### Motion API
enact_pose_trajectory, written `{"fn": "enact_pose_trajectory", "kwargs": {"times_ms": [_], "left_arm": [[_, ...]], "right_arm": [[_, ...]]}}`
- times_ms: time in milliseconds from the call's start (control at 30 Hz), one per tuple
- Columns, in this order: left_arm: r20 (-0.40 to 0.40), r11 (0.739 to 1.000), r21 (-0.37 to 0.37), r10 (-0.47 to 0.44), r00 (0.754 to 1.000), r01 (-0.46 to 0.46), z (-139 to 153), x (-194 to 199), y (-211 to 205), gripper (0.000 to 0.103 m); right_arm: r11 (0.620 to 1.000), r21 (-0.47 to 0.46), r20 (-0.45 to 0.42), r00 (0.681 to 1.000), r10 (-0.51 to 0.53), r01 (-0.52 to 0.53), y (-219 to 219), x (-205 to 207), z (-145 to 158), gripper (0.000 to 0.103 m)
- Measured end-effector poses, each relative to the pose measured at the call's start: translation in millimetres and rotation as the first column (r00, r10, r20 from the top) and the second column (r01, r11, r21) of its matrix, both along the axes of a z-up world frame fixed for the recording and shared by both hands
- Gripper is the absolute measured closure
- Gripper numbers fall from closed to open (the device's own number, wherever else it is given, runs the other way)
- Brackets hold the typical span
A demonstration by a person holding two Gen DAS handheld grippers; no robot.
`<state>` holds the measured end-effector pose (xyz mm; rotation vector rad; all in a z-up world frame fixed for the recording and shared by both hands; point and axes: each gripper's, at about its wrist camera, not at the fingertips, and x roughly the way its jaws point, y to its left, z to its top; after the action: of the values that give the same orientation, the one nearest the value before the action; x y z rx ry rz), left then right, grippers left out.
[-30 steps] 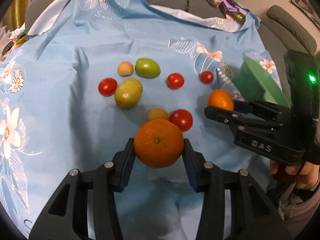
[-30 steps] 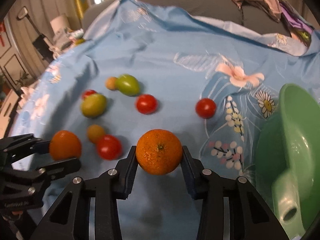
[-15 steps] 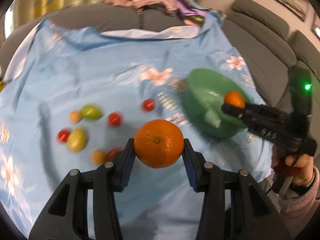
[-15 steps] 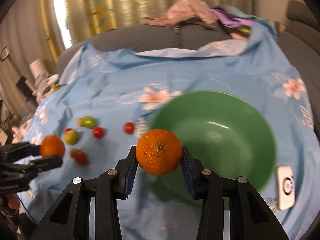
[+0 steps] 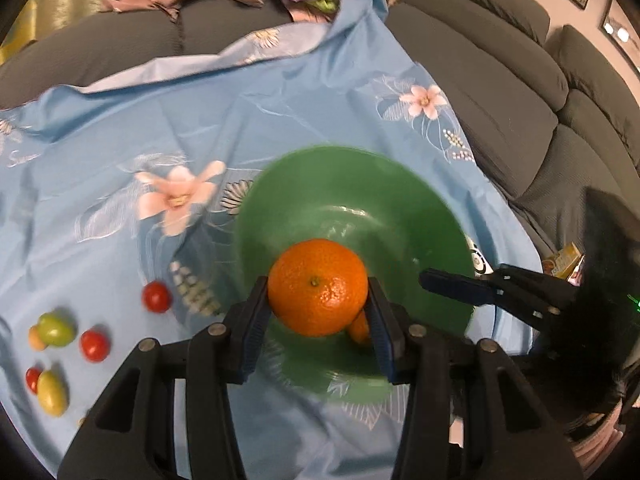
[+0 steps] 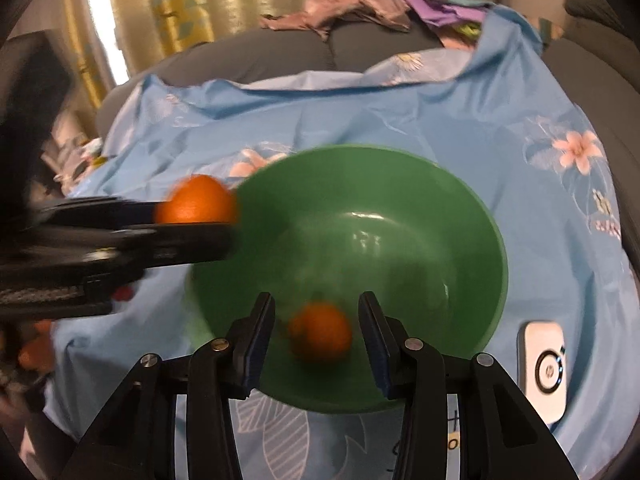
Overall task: Organize fruits
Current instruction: 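Carry both oranges into the green bowl and open both tools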
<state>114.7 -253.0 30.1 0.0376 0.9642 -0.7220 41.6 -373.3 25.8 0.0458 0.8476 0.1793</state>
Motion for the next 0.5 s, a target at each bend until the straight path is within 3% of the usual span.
{"fn": "enact_pose_trajectory", "kwargs": {"times_ms": [100, 133, 167, 367, 500], "left_arm": [[0.003, 1.000, 0.007, -0.012, 1.000, 0.012, 1, 4, -9, 0.040], [0.004, 1.000, 0.008, -0.011, 1.000, 0.011, 1, 4, -9, 0.025], [0.008, 1.000, 0.007, -0.001, 1.000, 0.001, 2, 3, -6, 0.018], [0.039, 0.998, -0.001, 0.063, 0.997, -0.063, 13, -7, 32, 0.018], [0.046, 0.989, 0.003, 0.147, 0.988, -0.148, 14, -20, 77, 0.017]], "right_arm": [[0.997, -0.020, 0.006, 0.997, 0.079, -0.079, 2, -7, 6, 0.051], [0.994, -0.023, 0.004, 0.995, 0.104, -0.104, 5, -8, 6, 0.051], [0.989, -0.022, 0.000, 0.990, 0.144, -0.144, 9, -10, 5, 0.051], [0.945, -0.083, -0.080, 0.947, 0.310, -0.317, 43, -5, -7, 0.052], [0.880, -0.071, -0.180, 0.874, 0.451, -0.469, 68, 4, -14, 0.051]]}}
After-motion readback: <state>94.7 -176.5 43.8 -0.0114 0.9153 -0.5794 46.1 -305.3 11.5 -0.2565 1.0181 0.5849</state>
